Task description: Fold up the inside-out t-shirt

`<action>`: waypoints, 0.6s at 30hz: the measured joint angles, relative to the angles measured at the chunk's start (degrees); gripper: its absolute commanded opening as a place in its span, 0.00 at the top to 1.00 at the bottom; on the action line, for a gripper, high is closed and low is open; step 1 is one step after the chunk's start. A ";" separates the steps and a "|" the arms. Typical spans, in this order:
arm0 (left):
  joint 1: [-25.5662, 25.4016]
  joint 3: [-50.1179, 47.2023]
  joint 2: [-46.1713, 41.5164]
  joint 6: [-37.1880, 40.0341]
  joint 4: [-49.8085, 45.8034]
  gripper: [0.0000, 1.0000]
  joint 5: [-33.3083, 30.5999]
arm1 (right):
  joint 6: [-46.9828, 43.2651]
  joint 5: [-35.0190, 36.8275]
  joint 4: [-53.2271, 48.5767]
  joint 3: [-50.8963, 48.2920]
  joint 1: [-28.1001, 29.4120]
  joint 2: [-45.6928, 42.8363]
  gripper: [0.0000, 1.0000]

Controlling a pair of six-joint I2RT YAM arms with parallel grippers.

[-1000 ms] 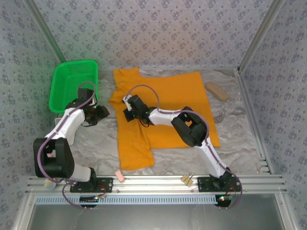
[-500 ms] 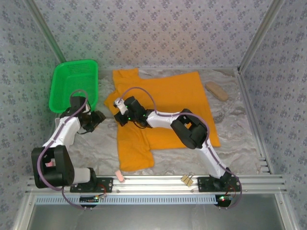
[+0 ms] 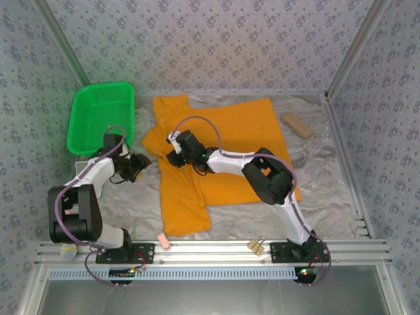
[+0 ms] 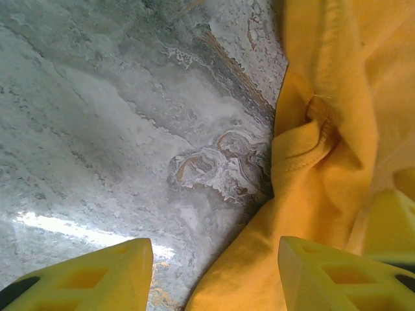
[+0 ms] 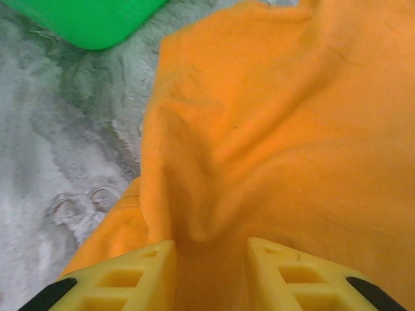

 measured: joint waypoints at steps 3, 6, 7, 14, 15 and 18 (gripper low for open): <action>0.02 0.17 -0.13 -0.11 -0.02 0.45 -1.38 | -0.26 -0.61 -0.39 -0.15 1.95 -2.56 0.61; 0.39 0.17 -1.07 -0.59 -0.20 0.45 -2.84 | 1.53 -1.81 0.11 -0.15 4.33 -3.23 0.59; 0.70 0.17 -1.68 -0.74 -0.31 0.45 -3.17 | 2.27 -2.16 -0.02 -0.15 5.05 -3.10 0.59; 2.01 0.17 -3.67 -0.87 -1.11 0.45 -4.48 | 6.45 -1.01 -4.26 2.93 6.34 2.03 0.50; 2.01 0.17 -3.67 -0.87 -1.11 0.45 -4.48 | 6.56 -0.72 -5.29 3.82 6.19 2.97 0.50; 2.01 0.17 -3.67 -0.87 -1.11 0.45 -4.48 | 6.80 -0.17 -7.56 6.54 5.62 5.97 0.69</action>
